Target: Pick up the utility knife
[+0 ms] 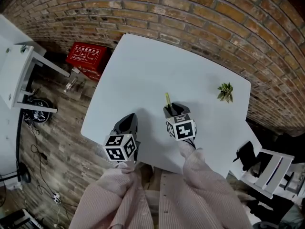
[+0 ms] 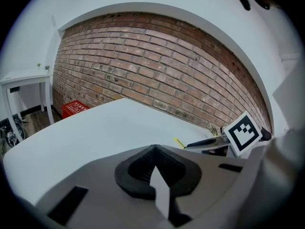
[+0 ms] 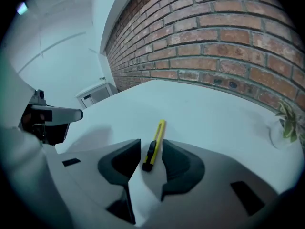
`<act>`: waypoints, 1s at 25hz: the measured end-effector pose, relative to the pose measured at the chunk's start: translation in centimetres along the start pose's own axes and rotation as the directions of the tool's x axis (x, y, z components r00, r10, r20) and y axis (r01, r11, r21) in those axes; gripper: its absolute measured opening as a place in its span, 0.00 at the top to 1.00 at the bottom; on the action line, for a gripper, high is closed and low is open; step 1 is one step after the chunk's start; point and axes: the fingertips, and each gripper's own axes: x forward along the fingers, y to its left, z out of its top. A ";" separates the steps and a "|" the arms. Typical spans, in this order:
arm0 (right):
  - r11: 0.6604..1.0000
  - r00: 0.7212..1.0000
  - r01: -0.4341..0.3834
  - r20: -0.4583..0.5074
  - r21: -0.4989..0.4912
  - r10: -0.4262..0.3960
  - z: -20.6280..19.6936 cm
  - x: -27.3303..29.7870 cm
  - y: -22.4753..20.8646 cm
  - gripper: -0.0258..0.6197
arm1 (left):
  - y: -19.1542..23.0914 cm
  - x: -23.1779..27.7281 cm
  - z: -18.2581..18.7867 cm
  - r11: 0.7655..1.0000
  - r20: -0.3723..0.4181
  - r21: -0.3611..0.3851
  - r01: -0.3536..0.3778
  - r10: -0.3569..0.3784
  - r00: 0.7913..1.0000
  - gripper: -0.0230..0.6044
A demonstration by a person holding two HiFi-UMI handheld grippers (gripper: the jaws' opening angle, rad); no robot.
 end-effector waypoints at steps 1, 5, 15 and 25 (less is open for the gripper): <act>1.000 1.000 0.004 -0.006 -0.007 -0.004 -0.1 0.1 0.1 0.74 | 0.0 0.0 0.0 1.000 -0.001 0.000 0.001 -0.001 1.000 0.98; 0.999 1.000 0.017 -0.021 -0.042 -0.018 -0.1 0.1 0.1 0.77 | 0.0 0.0 0.0 1.000 0.001 -0.001 0.002 -0.002 1.000 0.98; 0.998 0.998 0.039 -0.041 -0.048 -0.041 -0.3 0.2 -0.5 0.86 | -0.1 0.0 0.0 1.000 -0.005 0.020 0.013 -0.013 1.000 0.98; 0.999 0.998 0.024 0.058 0.042 -0.026 1.7 -1.5 -0.4 0.86 | -0.6 -0.6 0.8 0.995 0.009 0.091 0.051 -0.052 0.999 0.98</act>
